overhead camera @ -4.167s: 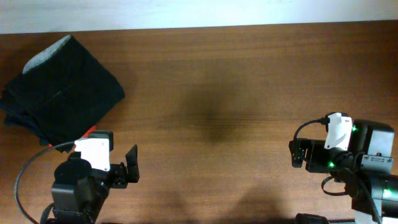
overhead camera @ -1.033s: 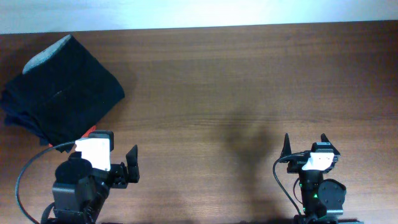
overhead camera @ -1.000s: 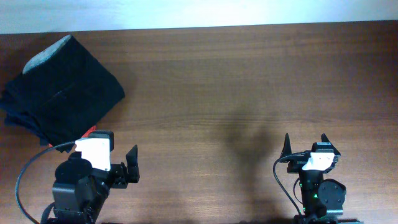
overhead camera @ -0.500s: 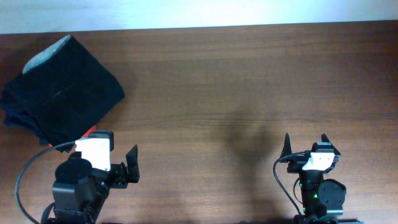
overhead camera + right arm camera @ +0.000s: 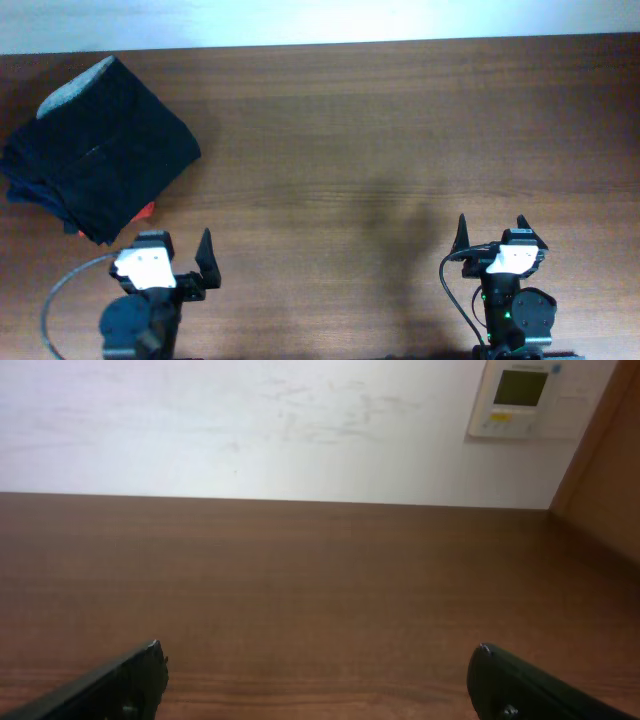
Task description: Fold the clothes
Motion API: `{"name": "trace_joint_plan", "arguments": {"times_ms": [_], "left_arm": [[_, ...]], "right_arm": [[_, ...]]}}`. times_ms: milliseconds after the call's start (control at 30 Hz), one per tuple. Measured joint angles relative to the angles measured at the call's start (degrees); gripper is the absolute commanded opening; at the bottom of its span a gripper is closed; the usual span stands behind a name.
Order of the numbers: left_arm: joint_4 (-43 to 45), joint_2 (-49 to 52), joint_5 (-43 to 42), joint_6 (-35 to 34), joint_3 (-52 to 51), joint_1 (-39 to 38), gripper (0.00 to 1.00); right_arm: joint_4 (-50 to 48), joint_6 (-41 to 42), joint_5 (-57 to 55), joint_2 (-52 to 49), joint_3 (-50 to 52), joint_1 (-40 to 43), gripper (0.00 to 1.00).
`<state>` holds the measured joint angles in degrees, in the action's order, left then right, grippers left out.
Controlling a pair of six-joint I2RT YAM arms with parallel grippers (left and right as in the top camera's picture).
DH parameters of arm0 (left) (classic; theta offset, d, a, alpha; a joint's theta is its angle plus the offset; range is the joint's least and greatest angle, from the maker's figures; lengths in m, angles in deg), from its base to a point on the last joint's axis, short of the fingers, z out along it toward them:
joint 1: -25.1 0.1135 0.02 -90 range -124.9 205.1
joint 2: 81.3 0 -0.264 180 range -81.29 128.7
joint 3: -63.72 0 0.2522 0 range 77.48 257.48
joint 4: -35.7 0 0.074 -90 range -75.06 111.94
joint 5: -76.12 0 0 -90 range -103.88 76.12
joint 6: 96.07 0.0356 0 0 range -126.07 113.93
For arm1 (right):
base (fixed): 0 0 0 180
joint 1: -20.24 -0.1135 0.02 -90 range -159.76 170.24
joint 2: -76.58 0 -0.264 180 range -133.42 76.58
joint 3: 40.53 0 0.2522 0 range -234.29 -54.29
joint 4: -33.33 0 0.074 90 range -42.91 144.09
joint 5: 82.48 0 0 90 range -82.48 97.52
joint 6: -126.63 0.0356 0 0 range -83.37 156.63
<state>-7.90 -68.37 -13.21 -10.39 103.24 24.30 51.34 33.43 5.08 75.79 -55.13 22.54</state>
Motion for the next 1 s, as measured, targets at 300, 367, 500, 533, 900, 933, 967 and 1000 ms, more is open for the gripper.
{"name": "trace_joint_plan", "arguments": {"times_ms": [300,367,500,533,900,933,967,1000], "left_arm": [[29.09,-12.02,-0.22,-0.02,-21.99,0.09,0.99],[30.88,-12.11,-0.2,0.0,-23.87,0.11,0.99],[25.29,-12.13,-0.22,0.0,-24.96,0.15,0.99],[25.31,-12.13,-0.24,0.0,-24.96,0.15,0.99],[25.29,-12.15,-0.22,0.0,-24.96,0.15,0.99],[25.29,-12.15,-0.22,0.0,-24.96,0.15,0.99],[25.29,-12.15,-0.22,0.0,-24.96,0.15,0.99],[25.29,-12.15,-0.22,0.0,-24.96,0.15,0.99]], "right_arm": [[-0.02,0.07,-0.15,0.11,0.02,-0.02,0.99],[-0.02,0.02,-0.13,0.11,0.02,-0.02,0.99],[0.0,0.0,-0.15,0.11,0.02,-0.02,0.99],[-0.02,0.02,-0.15,0.11,0.02,-0.02,0.99],[-0.02,0.0,-0.13,0.11,0.02,-0.02,0.99],[-0.02,0.02,-0.15,0.11,0.02,-0.02,0.99],[-0.02,0.02,-0.15,0.11,0.02,-0.02,0.99],[-0.02,-0.02,-0.15,0.11,0.02,-0.02,0.99]]}}
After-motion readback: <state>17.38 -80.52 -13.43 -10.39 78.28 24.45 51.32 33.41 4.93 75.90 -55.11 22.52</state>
